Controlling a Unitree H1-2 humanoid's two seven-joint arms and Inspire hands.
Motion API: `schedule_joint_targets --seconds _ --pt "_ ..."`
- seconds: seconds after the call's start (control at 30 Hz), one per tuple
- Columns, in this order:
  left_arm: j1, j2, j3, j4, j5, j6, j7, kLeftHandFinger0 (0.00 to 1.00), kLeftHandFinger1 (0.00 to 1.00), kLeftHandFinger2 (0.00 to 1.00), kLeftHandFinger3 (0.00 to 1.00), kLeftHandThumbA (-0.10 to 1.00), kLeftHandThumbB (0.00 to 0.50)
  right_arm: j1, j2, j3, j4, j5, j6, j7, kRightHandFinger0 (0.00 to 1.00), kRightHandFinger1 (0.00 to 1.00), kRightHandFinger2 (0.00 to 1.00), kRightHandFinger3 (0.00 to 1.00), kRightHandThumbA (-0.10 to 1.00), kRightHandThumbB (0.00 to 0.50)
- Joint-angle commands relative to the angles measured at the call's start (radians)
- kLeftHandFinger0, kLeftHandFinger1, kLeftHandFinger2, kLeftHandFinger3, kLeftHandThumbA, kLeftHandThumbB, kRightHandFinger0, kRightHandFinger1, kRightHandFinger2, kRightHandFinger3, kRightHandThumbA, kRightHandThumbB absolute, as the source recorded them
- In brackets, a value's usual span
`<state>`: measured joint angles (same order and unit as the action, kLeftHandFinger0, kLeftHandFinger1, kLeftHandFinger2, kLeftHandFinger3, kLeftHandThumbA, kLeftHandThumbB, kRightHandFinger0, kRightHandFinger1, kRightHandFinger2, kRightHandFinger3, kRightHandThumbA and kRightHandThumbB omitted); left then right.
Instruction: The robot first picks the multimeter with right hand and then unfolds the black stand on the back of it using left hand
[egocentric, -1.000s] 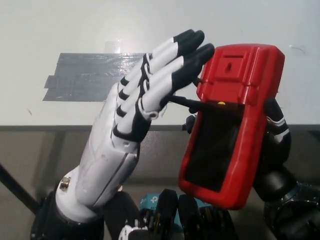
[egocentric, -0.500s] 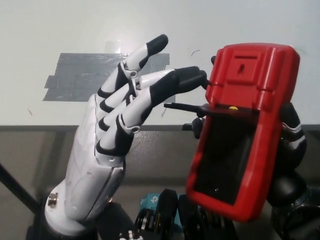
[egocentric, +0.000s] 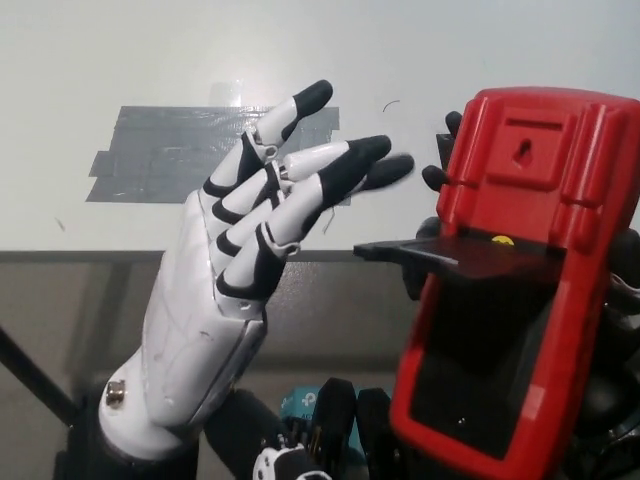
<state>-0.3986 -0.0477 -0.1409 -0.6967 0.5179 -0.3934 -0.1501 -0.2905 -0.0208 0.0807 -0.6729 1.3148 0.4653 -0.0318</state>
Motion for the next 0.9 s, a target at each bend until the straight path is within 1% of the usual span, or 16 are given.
schedule_joint_targets --seconds 0.0,0.07,0.1,0.13,0.17,0.2,0.23,0.27,0.3,0.33,0.37,0.43,0.47,0.6,0.73,0.87 --pt "0.006 -0.014 -0.015 -0.040 -0.022 0.020 0.002 1.00 0.75 0.81 1.00 1.00 0.491 -0.025 -0.001 -0.003 -0.046 0.064 -0.050 0.017 0.00 0.00 0.00 0.07 -0.10 0.249" --pt "0.008 -0.021 -0.022 -0.055 -0.032 0.047 -0.011 1.00 0.75 0.80 1.00 1.00 0.500 -0.027 -0.001 -0.004 -0.044 0.056 -0.052 0.017 0.00 0.00 0.00 0.06 -0.10 0.250" --pt "0.009 -0.031 -0.030 -0.066 -0.053 0.082 -0.018 1.00 0.76 0.79 1.00 0.85 0.370 -0.027 0.000 -0.005 -0.045 0.049 -0.055 0.022 0.00 0.00 0.00 0.06 -0.10 0.237" --pt "0.007 -0.047 -0.034 -0.064 -0.057 0.079 -0.005 1.00 0.73 0.74 1.00 0.50 0.079 -0.029 0.002 -0.005 -0.044 0.046 -0.056 0.023 0.00 0.00 0.00 0.05 -0.10 0.235" --pt "0.015 -0.066 -0.047 -0.073 -0.071 0.099 -0.001 1.00 0.72 0.71 1.00 0.71 0.062 -0.033 0.001 -0.005 -0.044 0.036 -0.055 0.019 0.00 0.00 0.00 0.03 -0.10 0.244" --pt "0.018 -0.077 -0.047 -0.072 -0.035 0.074 0.008 1.00 0.68 0.68 1.00 0.62 0.002 -0.033 -0.002 -0.006 -0.047 0.033 -0.053 0.009 0.00 0.00 0.00 0.04 -0.10 0.250" --pt "0.021 -0.063 -0.058 -0.085 -0.044 0.080 -0.014 1.00 0.70 0.73 1.00 1.00 0.440 -0.033 -0.005 -0.007 -0.046 0.035 -0.051 0.004 0.00 0.00 0.00 0.04 -0.10 0.244" --pt "0.032 -0.072 -0.064 -0.094 -0.057 0.098 -0.018 1.00 0.71 0.73 1.00 0.87 0.393 -0.034 -0.004 -0.008 -0.043 0.039 -0.052 0.005 0.00 0.00 0.00 0.03 -0.10 0.241" --pt "0.054 -0.080 -0.074 -0.098 -0.058 0.088 -0.011 1.00 0.73 0.73 1.00 0.91 0.433 -0.035 -0.001 -0.010 -0.037 0.041 -0.054 0.009 0.00 0.00 0.00 0.01 -0.10 0.240" --pt "0.061 -0.082 -0.078 -0.099 -0.056 0.082 -0.008 1.00 0.73 0.73 1.00 0.95 0.436 -0.035 0.000 -0.010 -0.035 0.041 -0.055 0.010 0.00 0.00 0.00 0.00 -0.10 0.240" --pt "0.063 -0.070 -0.081 -0.096 -0.048 0.054 -0.005 1.00 0.73 0.75 1.00 1.00 0.497 -0.037 0.005 -0.010 -0.032 0.043 -0.058 0.012 0.00 0.00 0.00 0.00 -0.10 0.240" --pt "0.083 -0.098 -0.092 -0.123 -0.024 0.087 -0.014 1.00 0.66 0.72 1.00 1.00 0.500 -0.044 0.004 -0.009 -0.019 0.068 -0.058 0.039 0.00 0.00 0.00 0.01 -0.10 0.211" --pt "0.080 -0.092 -0.113 -0.121 -0.082 0.103 -0.020 1.00 0.65 0.70 1.00 1.00 0.500 -0.048 0.005 -0.010 -0.012 0.066 -0.060 0.053 0.00 0.00 0.00 0.02 -0.10 0.212" --pt "0.109 -0.090 -0.136 -0.111 -0.082 0.071 -0.010 1.00 0.64 0.68 1.00 1.00 0.500 -0.057 0.011 -0.010 -0.006 0.083 -0.064 0.067 0.00 0.00 0.00 0.03 -0.10 0.193" --pt "0.140 -0.087 -0.185 -0.091 -0.136 0.045 0.000 1.00 0.68 0.81 1.00 1.00 0.500 -0.064 0.008 -0.009 -0.016 0.111 -0.063 0.050 0.00 0.00 0.00 0.04 -0.10 0.184" --pt "0.175 -0.090 -0.194 -0.088 -0.131 0.053 0.006 1.00 0.69 0.78 1.00 0.97 0.500 -0.067 0.014 -0.013 -0.025 0.101 -0.072 0.040 0.00 0.00 0.00 0.00 -0.10 0.181"
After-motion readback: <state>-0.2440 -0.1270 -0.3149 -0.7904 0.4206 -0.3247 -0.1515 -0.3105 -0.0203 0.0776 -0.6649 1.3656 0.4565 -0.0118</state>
